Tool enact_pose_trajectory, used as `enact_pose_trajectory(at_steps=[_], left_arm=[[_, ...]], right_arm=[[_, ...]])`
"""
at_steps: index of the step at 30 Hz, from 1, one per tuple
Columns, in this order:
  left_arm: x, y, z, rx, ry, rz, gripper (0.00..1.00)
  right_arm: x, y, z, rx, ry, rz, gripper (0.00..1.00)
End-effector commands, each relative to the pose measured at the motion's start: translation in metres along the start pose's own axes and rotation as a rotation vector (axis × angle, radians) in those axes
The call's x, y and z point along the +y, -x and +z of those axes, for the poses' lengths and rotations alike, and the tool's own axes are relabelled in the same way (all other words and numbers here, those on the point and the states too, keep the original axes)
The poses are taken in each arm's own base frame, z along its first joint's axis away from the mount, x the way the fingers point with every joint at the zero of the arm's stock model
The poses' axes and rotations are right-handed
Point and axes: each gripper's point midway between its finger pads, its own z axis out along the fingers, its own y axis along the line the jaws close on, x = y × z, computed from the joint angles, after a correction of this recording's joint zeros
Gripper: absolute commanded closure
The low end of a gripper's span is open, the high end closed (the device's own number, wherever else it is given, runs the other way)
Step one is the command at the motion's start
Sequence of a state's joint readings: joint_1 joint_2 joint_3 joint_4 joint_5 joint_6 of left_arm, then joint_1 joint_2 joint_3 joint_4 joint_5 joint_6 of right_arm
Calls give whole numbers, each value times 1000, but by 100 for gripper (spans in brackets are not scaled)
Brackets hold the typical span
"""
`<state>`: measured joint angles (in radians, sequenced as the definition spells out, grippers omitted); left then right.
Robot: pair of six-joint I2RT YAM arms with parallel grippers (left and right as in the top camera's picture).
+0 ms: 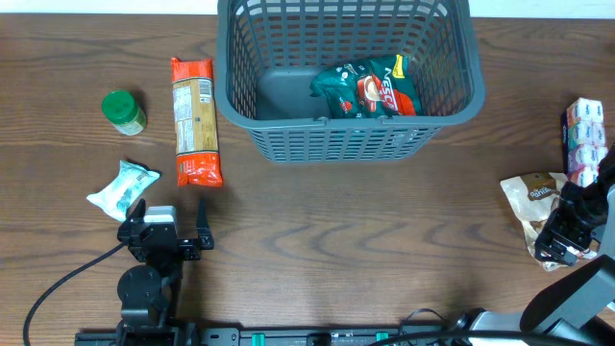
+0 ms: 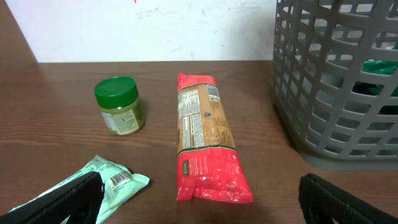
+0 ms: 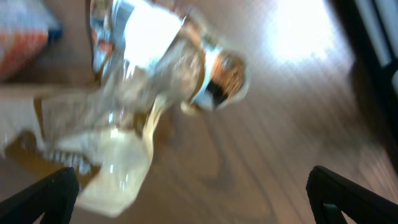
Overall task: Pack container
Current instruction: 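Move the right gripper down to the white-and-brown snack pouch, then grasp the white-and-brown snack pouch with the right gripper and lift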
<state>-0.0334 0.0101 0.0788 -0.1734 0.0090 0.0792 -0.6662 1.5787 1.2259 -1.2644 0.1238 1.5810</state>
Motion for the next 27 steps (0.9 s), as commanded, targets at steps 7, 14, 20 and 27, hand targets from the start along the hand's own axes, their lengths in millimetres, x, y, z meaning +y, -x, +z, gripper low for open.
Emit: enact_pose_trajectory(at_steps=[7, 14, 20, 27], left_arm=[[0, -13, 2, 28, -2, 7, 1], [0, -13, 2, 28, -2, 7, 1], [0, -13, 2, 28, -2, 7, 1], [0, -13, 2, 29, -2, 7, 1]], right_arm=[[16, 61, -15, -322, 105, 178, 1], [22, 72, -14, -315, 146, 302, 1], [31, 65, 1, -240, 152, 438, 1], [38, 55, 36, -214, 57, 414, 1]])
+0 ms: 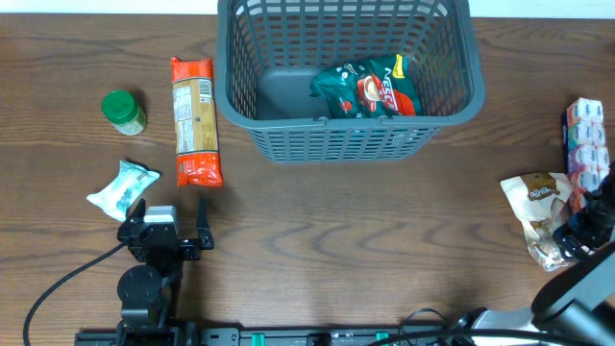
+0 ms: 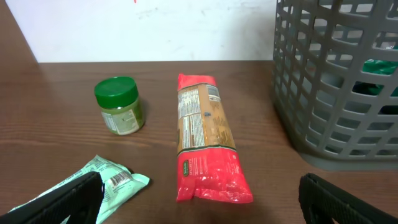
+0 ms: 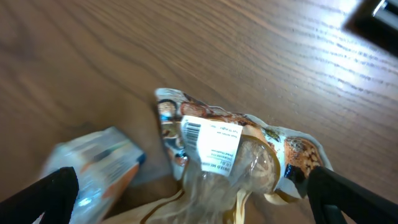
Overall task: Pack container
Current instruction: 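Grasp the white-and-brown snack pouch with the right gripper and lift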
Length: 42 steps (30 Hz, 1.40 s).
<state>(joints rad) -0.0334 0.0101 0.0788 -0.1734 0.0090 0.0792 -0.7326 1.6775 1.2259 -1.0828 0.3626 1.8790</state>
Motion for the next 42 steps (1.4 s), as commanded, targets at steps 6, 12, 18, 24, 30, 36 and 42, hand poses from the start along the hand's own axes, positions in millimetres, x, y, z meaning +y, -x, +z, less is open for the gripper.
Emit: enact_pose_trajectory(at_steps=[6, 12, 18, 24, 30, 36, 42], left_arm=[[0, -13, 2, 28, -2, 7, 2], [0, -13, 2, 28, -2, 7, 1], [0, -13, 2, 28, -2, 7, 1], [0, -13, 2, 28, -2, 7, 1], [0, -13, 2, 29, -2, 7, 1], [0, -13, 2, 28, -2, 7, 1], [0, -13, 2, 28, -2, 7, 1]], right_arm=[[-6, -26, 33, 59, -110, 15, 1], [-10, -38, 46, 73, -147, 5, 1], [-14, -50, 58, 78, -178, -18, 2], [-18, -61, 67, 92, -203, -36, 3], [-16, -74, 78, 139, -200, -138, 99], [-16, -83, 78, 183, -191, -211, 99], [-20, -98, 72, 192, -168, -348, 99]])
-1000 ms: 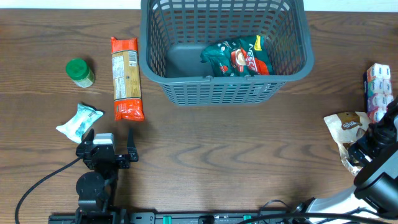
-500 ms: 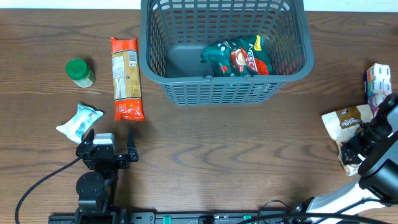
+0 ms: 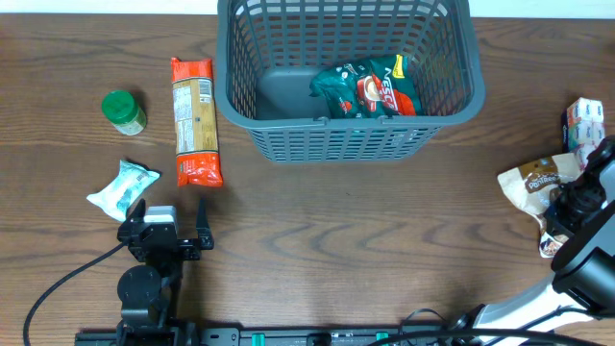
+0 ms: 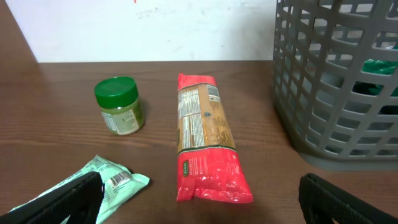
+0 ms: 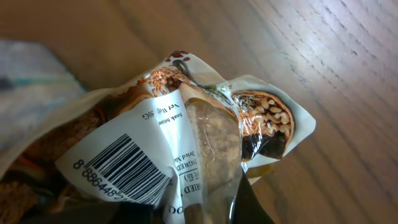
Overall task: Pack container
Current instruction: 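Grasp the white-and-brown snack pouch with the right gripper and lift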
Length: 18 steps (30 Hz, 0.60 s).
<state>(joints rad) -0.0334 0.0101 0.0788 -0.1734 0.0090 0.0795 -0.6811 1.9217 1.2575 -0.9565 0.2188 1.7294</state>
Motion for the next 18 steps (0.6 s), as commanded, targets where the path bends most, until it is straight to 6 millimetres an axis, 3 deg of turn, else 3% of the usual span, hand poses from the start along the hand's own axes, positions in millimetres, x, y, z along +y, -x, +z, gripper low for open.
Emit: enact_pose_trajectory(at_steps=[1, 10, 14, 18], left_arm=[[0, -13, 2, 28, -2, 7, 2], [0, -13, 2, 28, -2, 7, 1], [0, -13, 2, 28, -2, 7, 2], [0, -13, 2, 29, -2, 7, 1]], right_arm=[[-14, -35, 23, 70, -63, -150, 99], [-9, -95, -1, 88, 29, -337, 99], [12, -124, -34, 88, 151, -432, 99], [41, -133, -82, 7, 299, -520, 99]])
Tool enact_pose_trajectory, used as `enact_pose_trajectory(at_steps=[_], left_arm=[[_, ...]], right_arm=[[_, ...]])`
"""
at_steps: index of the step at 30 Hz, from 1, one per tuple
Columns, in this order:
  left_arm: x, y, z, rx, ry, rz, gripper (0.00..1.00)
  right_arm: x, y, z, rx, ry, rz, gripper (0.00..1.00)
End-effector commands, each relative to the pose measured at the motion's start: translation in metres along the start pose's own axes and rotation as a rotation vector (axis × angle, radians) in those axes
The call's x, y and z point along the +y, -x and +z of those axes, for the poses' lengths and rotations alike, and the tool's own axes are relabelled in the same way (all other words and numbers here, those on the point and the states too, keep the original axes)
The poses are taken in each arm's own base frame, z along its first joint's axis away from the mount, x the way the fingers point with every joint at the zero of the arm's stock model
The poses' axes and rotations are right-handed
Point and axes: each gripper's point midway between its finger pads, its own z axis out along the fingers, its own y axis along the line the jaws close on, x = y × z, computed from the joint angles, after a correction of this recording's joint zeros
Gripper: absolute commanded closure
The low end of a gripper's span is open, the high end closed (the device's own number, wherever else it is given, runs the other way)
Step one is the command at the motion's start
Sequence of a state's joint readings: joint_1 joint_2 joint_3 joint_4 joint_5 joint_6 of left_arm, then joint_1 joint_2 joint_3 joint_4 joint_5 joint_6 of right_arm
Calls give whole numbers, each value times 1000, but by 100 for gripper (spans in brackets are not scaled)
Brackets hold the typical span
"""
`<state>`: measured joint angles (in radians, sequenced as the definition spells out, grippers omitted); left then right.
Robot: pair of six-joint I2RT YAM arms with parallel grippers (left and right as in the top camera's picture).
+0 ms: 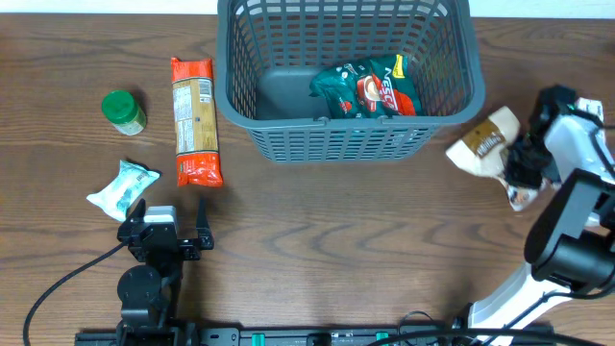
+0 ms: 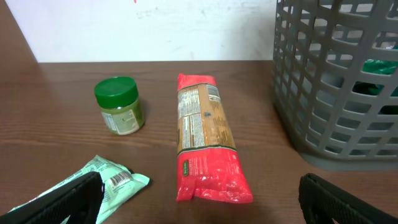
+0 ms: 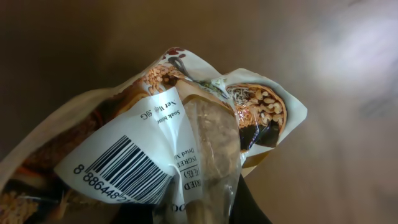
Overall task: Pack container
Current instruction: 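Grasp the white-and-brown snack pouch with the right gripper and lift, then carry the snack pouch into the basket and open the right gripper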
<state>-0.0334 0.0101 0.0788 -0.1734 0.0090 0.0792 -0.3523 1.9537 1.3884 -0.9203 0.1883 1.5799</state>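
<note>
The grey plastic basket (image 1: 288,135) stands at the back middle with a green packet (image 1: 365,89) inside. My right gripper (image 1: 524,163) is shut on a tan snack bag (image 1: 483,144), held above the table just right of the basket; the bag (image 3: 174,143) fills the right wrist view. On the left lie a red pasta packet (image 1: 195,120), a green-lidded jar (image 1: 123,111) and a pale green pouch (image 1: 123,188). My left gripper (image 2: 199,205) rests open near the front left, the pouch (image 2: 106,183) by its left finger.
The basket wall (image 2: 336,81) rises at the right of the left wrist view. A black cable (image 1: 58,288) runs along the front left of the table.
My right gripper has moved left and toward the back with the tan bag, from the table's right edge to just beside the basket. The left arm is still.
My right gripper hung open over the tan bag at the right edge, next to a white and pink package. It stayed over the bag, then was shut on it. Now the bag hangs near the basket's right side. The left arm never moved.
</note>
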Motion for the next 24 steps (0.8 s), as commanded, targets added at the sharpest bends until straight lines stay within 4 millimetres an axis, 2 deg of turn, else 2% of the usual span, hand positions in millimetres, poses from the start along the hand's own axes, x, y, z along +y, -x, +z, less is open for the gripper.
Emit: enact_pose_trajectory(at_steps=[1, 9, 14, 19, 20, 21, 24], left_arm=[[0, -13, 2, 29, -2, 7, 2], [0, -13, 2, 28, -2, 7, 1], [0, -13, 2, 28, -2, 7, 2], [0, -13, 2, 28, -2, 7, 1], [0, -13, 2, 28, -2, 7, 2], [0, -13, 2, 28, -2, 7, 1], [0, -13, 2, 29, -2, 7, 1]], right_arm=[[35, 7, -39, -88, 109, -99, 99], [69, 40, -132, -221, 255, -137, 99], [89, 56, -200, -289, 415, -232, 99], [120, 55, -295, -467, 686, -641, 99], [123, 54, -315, -501, 747, -655, 99], [124, 50, -351, -551, 852, -656, 99], [118, 41, -399, -599, 994, -653, 99]])
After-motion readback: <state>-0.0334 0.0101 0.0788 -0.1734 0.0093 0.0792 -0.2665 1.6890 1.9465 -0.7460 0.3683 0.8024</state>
